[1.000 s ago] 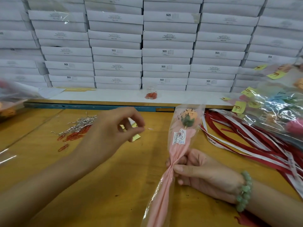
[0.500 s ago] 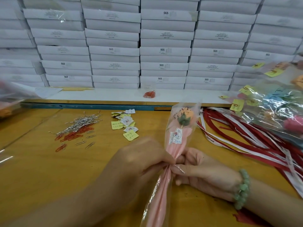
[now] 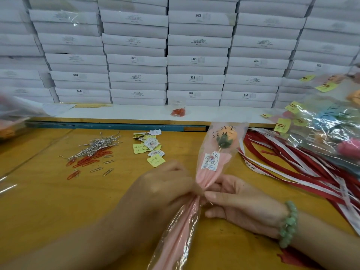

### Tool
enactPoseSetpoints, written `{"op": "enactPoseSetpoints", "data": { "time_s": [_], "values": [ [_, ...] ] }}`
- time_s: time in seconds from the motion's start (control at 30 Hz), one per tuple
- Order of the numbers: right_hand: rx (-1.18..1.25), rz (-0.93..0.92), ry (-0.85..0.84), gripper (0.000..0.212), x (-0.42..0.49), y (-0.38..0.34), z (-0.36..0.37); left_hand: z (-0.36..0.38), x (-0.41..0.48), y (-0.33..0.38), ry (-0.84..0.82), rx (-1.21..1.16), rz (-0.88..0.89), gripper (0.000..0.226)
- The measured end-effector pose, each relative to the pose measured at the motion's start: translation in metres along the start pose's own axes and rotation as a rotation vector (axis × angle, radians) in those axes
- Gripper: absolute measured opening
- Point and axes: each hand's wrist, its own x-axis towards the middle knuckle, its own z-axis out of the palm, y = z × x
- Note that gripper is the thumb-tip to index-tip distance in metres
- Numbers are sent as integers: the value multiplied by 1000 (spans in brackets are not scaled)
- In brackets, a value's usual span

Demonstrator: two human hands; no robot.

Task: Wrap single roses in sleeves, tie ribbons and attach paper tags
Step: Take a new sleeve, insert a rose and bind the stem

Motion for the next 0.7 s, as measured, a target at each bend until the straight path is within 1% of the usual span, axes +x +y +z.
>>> {"op": "enactPoseSetpoints", "data": {
  "time_s": [0.07,0.17,0.23,0.3,0.37,0.43,0.6,0.7],
  "values": [
    [2,-10,24,30,0,0,0,0,0,-6,20,-90,-127,6],
    [-27,-27,24,28,1,1,1,5,2,-7,41,-270,-330,14],
    [-37,-36,25,25,1,1,1,5,5,-8,16,-482,-494,12],
    [-45,-44,19,25,1,2,1,5,8,-14,-19,-686,-588,12],
    [-38,-47,9,27,1,2,2,4,8,-19,-42,-810,-616,16],
    [-24,-50,16,27,1,2,1,3,8,-22,-35,-868,-641,18],
    [-6,-65,26,24,2,2,1,4,7,-25,5,-927,-685,18],
    [0,-71,30,22,1,2,1,3,8,-29,-20,-927,-696,19]
  ]
}}
